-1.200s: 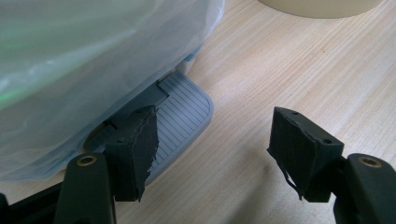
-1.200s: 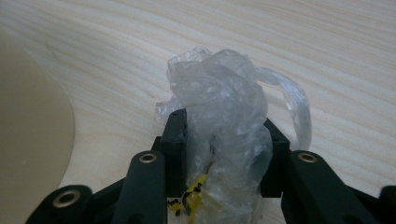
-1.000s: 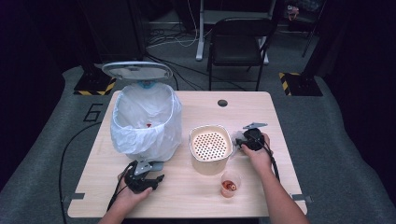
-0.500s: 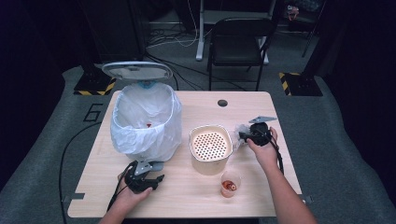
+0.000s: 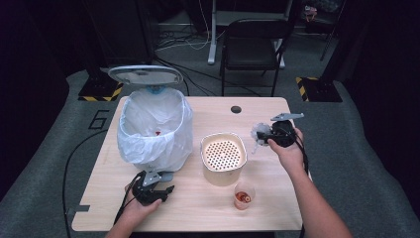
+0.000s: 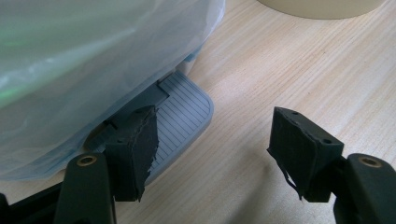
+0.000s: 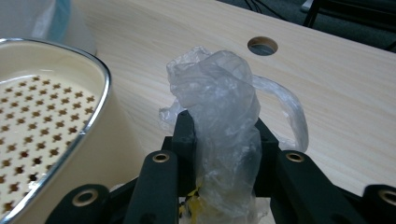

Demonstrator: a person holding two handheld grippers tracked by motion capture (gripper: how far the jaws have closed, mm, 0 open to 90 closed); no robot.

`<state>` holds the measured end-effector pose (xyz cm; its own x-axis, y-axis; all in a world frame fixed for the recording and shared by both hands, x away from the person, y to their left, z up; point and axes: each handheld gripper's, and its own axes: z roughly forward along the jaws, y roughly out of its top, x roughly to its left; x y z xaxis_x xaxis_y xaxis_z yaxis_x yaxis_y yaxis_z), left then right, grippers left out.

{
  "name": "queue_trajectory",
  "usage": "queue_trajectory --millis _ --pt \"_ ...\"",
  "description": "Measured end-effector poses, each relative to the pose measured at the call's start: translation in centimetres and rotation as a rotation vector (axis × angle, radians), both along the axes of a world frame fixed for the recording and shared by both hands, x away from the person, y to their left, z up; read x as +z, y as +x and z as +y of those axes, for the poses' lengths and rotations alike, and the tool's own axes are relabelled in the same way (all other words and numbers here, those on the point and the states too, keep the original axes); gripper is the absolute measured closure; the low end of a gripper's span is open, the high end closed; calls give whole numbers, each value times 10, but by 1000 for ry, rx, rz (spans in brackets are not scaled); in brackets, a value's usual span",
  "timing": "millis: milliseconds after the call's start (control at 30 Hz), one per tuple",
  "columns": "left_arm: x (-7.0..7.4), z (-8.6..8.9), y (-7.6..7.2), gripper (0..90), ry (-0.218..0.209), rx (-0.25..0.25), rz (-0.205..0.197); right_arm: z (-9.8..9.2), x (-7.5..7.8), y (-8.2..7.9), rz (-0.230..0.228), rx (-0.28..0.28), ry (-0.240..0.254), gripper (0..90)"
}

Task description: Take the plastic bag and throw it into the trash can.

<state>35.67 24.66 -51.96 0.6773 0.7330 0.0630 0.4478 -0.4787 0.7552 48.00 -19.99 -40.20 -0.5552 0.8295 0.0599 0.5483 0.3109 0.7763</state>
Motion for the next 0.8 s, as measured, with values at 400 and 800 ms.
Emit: queue_trajectory --millis 400,800 --pt "0 0 0 325 -9 6 -2 3 36 -13 -29 34 -2 703" --pt "0 0 0 325 -4 5 -2 10 56 -27 -48 69 -12 704"
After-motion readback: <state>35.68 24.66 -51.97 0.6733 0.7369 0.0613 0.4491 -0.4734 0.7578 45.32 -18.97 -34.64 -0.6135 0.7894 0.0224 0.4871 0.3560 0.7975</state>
